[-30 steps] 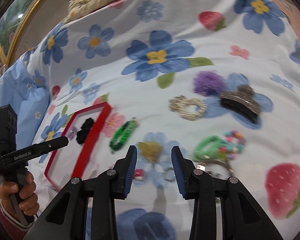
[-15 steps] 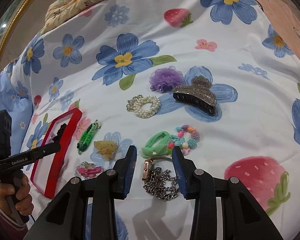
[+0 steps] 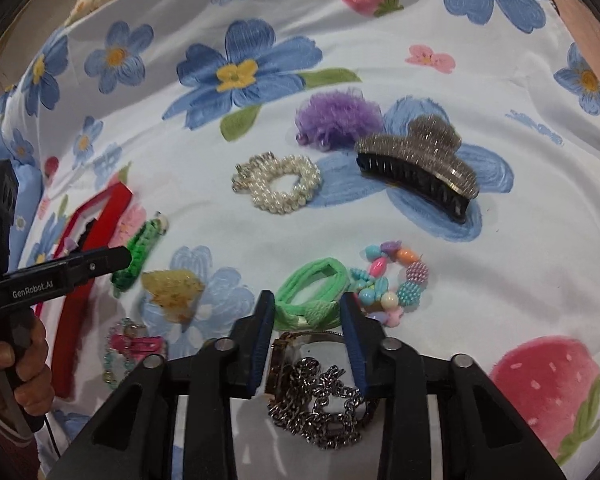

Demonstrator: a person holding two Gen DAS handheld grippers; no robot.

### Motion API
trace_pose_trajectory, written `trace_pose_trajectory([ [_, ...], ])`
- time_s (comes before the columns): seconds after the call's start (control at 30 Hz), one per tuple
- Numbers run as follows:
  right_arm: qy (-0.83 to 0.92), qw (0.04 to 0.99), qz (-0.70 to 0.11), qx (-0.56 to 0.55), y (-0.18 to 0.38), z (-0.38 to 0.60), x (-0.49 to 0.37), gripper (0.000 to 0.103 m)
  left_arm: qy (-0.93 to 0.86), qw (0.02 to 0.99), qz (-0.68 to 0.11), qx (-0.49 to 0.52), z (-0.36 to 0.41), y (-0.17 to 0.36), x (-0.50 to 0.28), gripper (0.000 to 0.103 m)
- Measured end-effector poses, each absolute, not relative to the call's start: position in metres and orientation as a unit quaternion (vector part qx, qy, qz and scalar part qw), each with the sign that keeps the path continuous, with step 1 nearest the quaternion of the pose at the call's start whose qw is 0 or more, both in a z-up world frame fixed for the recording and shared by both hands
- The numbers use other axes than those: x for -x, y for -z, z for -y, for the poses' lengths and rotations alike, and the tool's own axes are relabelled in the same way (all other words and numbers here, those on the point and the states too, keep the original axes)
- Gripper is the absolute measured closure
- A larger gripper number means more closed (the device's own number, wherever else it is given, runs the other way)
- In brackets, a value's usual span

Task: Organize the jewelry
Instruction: 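Move both tools back toward the remaining accessories, then grasp the green braided hair tie with the left tool while the right tool grasps the green hair tie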

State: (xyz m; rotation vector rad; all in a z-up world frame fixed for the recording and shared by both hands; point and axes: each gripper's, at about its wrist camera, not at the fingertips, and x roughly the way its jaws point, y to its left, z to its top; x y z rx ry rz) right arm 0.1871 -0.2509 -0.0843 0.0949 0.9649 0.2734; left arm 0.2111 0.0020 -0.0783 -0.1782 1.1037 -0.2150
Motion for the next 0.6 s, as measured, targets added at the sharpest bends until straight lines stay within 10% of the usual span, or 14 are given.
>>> trace_pose_trajectory([
  [0.13,-0.124,0.88,-0.457,-0.046,0.086,0.255,-0.187,0.094,0.113,0.838,-0.527,0.083,0.0,0.086,-0.212,0.082],
  [0.6,-0.166,0.896,-0.405,-0.07,0.044,0.243,-0.167,0.1,0.124,0.862,-0.476,0.121,-0.024,0.041,-0.175,0.096],
])
